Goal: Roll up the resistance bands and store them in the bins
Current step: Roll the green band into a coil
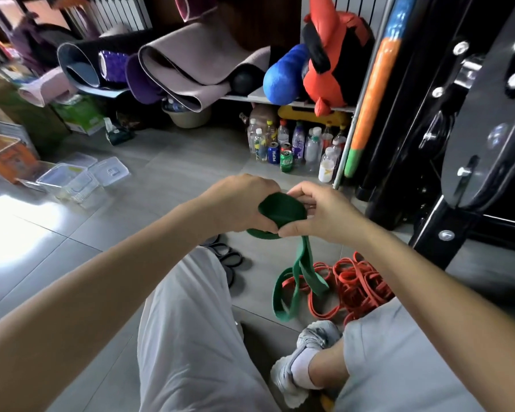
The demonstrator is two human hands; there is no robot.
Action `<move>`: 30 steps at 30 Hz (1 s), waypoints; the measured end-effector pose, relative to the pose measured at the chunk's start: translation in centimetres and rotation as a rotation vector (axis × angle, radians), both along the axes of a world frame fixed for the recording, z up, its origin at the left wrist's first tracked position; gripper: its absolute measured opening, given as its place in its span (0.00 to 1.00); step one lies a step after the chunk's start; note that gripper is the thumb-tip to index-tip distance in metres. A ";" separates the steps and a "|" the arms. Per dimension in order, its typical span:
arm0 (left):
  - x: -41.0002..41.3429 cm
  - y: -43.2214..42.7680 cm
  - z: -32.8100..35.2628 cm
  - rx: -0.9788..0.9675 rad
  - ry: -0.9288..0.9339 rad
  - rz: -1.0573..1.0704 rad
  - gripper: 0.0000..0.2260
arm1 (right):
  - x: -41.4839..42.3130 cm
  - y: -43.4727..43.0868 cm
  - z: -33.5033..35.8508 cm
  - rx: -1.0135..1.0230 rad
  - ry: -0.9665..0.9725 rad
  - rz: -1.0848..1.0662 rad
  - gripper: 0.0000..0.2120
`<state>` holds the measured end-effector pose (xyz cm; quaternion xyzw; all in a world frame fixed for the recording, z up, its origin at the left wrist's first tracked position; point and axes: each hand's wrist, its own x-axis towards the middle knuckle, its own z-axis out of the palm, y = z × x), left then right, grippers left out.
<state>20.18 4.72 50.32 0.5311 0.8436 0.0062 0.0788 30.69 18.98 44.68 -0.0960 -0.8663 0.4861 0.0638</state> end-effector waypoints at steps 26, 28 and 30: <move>0.5 -1.4 -1.5 0.115 -0.111 0.045 0.39 | -1.0 -0.8 -0.5 0.001 0.052 0.037 0.26; 0.0 -1.1 -1.2 0.114 -0.118 0.073 0.31 | -1.0 -0.9 -0.8 -0.158 0.052 0.017 0.31; -0.4 -1.3 -1.1 0.181 -0.153 0.091 0.27 | -0.7 -0.6 -1.1 -0.306 0.052 0.022 0.31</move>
